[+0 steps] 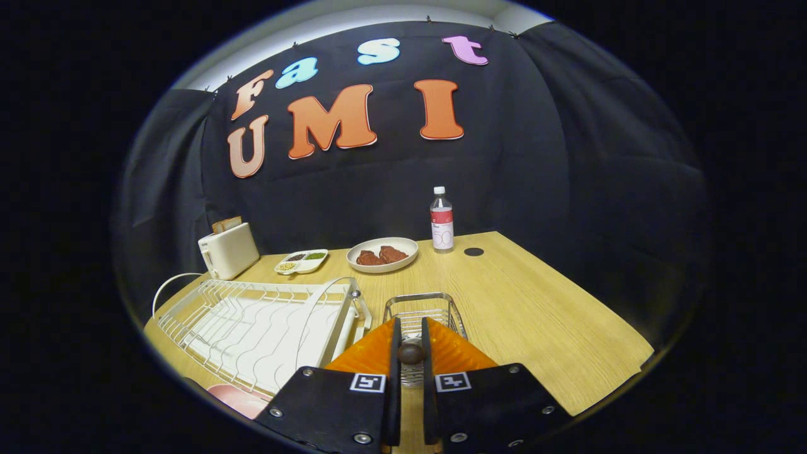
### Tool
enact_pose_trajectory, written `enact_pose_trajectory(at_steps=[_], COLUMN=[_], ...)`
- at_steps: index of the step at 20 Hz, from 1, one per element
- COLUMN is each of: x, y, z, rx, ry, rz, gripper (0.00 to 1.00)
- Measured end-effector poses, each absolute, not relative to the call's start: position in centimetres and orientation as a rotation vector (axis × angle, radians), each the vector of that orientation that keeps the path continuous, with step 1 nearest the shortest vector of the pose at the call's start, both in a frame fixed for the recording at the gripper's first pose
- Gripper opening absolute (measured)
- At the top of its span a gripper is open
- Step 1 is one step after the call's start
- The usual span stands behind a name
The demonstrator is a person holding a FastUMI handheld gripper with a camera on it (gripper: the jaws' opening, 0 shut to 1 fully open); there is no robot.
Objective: Take the plate from the dish rack, then take the spoon from the basket and place it into the plate.
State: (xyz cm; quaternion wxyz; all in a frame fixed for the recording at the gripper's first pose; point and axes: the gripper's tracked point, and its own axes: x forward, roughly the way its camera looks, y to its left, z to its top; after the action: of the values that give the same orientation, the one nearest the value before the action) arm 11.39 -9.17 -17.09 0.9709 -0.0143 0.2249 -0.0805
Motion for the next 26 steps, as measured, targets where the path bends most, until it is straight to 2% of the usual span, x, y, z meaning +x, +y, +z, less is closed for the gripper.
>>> enact_pose_trajectory(at_steps=[7, 13, 22, 26], x=[12.3, 11.8, 8.9, 6.8], y=[-9.2, -9.1, -5.7, -3.0], z=[-14.7, -10.4, -3.2, -1.1], rx=[-0.033, -0.015, -0.037, -0.017], ry=[0.412, 0.334, 0.238, 0.228], rz=[-0.16, -0.16, -0.084, 0.001], gripper=[0.07, 0.06, 0.06, 0.06])
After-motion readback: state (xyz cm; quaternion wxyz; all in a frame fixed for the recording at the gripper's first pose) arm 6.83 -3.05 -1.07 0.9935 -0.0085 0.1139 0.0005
